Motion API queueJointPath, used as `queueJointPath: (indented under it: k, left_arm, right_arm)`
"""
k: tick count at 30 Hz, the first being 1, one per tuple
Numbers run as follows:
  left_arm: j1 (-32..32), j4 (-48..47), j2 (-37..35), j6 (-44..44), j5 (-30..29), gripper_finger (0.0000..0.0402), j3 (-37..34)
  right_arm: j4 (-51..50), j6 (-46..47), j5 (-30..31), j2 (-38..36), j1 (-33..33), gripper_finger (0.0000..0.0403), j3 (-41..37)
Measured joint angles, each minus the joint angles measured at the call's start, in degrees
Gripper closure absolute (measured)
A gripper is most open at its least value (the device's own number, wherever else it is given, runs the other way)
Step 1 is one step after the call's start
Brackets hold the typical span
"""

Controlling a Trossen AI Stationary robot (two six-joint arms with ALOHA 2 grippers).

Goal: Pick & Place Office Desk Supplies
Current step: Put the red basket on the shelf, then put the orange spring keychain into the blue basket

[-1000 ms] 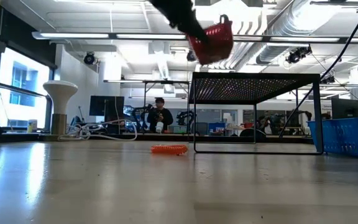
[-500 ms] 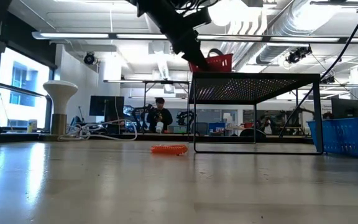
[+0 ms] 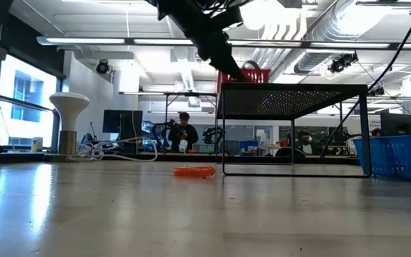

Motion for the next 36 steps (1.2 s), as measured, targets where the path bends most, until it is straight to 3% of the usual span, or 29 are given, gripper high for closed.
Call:
queueJointPath:
  k: [18, 25, 31, 33, 36]
  left_arm:
    - [-1.4, 2.9, 0.0, 2.0, 0.0, 0.0352, 0.0]
    - [-5.0, 1.7, -1.7, 2.1, -7.9, 0.0352, 0.0]
    - [-16.2, -14.4, -5.5, 2.0, -14.5, 0.0352, 0.0]
    - [-19.8, -20.0, -6.8, -2.6, -12.3, 0.0352, 0.0]
    - [-23.6, -28.7, -7.2, -10.5, -2.6, 0.0352, 0.0]
  right_arm:
    - [0.0, 0.0, 0.0, 0.0, 0.0, 0.0188, 0.0]
    - [-0.3, 0.1, 0.0, 0.0, 0.0, 0.0188, 0.0]
    - [-0.5, 0.1, -0.8, 0.0, 0.0, 0.0188, 0.0]
    - [-0.6, 0.1, -1.5, 0.0, 0.0, 0.0188, 0.0]
    - [-0.8, 0.1, -1.6, 0.0, 0.0, 0.0188, 0.0]
